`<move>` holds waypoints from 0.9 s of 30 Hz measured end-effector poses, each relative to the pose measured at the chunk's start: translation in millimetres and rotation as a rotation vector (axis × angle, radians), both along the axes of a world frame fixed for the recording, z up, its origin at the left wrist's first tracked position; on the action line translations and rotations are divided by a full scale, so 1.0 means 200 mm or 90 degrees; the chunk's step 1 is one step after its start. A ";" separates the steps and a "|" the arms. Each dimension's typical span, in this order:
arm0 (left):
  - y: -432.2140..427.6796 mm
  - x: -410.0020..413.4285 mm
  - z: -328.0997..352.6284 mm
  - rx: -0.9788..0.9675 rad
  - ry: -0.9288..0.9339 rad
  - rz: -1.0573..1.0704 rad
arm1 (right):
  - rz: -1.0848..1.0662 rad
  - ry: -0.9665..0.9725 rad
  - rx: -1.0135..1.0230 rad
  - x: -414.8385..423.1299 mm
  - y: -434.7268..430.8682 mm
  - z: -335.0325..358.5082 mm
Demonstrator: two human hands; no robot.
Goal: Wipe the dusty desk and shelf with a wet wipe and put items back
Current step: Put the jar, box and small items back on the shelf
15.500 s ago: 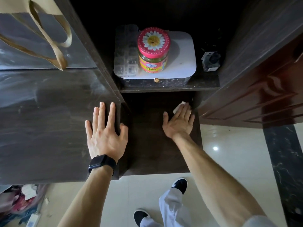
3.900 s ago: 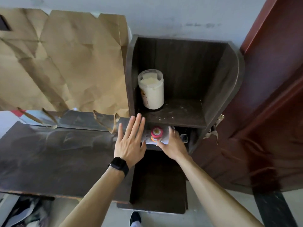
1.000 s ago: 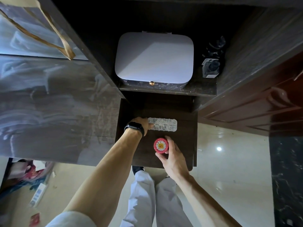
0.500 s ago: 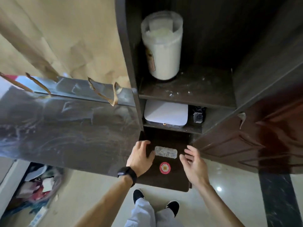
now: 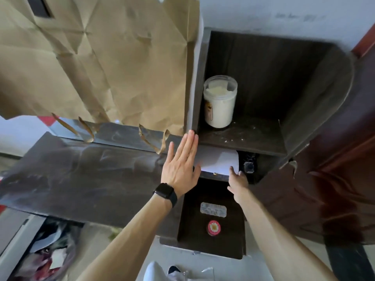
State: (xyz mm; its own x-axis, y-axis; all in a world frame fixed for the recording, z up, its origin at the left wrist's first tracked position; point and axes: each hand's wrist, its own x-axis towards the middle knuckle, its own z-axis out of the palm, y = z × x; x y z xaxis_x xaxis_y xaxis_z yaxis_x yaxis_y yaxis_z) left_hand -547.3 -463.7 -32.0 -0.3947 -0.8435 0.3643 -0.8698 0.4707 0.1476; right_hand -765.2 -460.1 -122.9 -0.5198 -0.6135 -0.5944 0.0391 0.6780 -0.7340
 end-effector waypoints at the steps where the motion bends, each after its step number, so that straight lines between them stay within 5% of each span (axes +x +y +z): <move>1: 0.01 -0.01 -0.01 0.006 0.014 -0.003 | -0.026 -0.024 -0.012 0.00 0.00 -0.04; 7: 0.01 -0.02 -0.04 0.018 0.032 -0.012 | -0.208 -0.113 -0.105 0.07 0.07 -0.04; 12: 0.04 0.00 -0.01 0.064 0.068 -0.032 | -0.178 -0.154 -0.153 0.09 0.18 0.07; 15: 0.13 0.04 -0.08 0.213 0.213 0.029 | -0.163 -0.172 -0.162 0.07 0.33 0.09; 19: 0.32 0.07 -0.24 0.697 0.514 0.212 | -0.137 -0.209 -0.163 0.08 0.61 0.06; 21: 0.44 0.10 -0.31 0.834 0.642 0.263 | -0.119 -0.223 -0.168 0.10 0.73 0.05; 27: 0.71 0.30 -0.37 0.843 0.831 0.354 | 0.031 -0.235 -0.162 0.29 0.87 -0.02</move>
State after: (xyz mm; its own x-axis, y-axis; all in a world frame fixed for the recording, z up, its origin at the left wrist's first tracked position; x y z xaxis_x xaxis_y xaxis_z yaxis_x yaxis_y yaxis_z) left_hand -487.0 -321.2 -106.0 -0.0838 -0.7031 -0.7062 0.0632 -0.7110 0.7004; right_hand -707.9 -285.5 -126.0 -0.2680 -0.7826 -0.5619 0.3019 0.4856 -0.8204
